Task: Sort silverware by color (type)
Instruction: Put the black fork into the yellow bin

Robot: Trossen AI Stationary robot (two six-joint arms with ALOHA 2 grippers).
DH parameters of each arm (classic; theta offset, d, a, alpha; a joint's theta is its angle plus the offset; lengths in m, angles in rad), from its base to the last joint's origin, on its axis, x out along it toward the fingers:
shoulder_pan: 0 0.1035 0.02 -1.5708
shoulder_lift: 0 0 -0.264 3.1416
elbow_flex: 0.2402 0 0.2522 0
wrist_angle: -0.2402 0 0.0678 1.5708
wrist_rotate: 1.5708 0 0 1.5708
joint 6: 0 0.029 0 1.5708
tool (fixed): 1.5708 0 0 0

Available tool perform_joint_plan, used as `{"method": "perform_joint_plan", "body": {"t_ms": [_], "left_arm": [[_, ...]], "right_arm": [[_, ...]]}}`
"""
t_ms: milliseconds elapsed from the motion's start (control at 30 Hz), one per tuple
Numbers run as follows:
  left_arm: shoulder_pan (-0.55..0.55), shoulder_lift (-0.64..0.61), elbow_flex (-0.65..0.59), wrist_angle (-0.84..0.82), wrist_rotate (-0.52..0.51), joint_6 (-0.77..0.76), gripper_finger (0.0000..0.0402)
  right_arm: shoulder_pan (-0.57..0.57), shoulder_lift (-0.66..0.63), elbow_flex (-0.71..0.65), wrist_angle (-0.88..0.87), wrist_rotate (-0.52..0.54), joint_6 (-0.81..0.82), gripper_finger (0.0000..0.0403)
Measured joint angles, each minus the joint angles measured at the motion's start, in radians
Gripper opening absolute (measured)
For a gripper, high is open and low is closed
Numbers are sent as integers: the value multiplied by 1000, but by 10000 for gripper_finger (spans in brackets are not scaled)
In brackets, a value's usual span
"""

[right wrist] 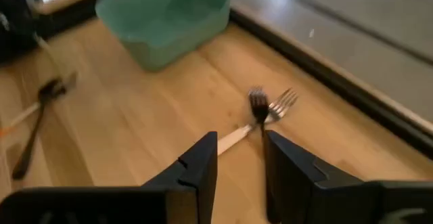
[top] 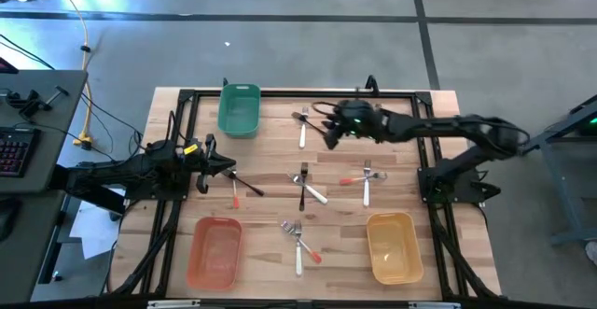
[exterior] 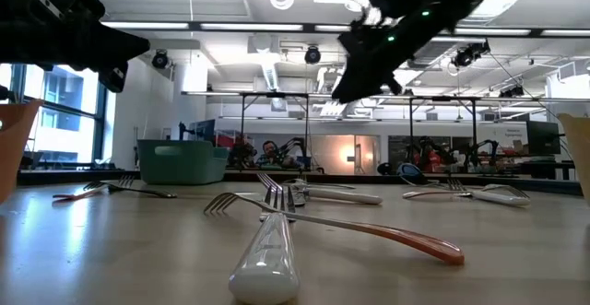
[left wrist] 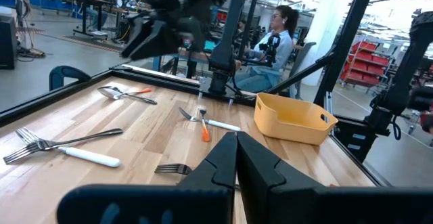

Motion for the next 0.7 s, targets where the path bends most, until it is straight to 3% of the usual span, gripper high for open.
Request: {"method": "perform_joint_plan", "body": {"t_ms": [400,700], "left_arm": [[0,0,0,0,0,0,1],[0,0,0,0,0,0,1]], "right_arm": [[-52,389,398,-424,-42,-38,101],[-111,560,536,-558,-129,-47,101]]}}
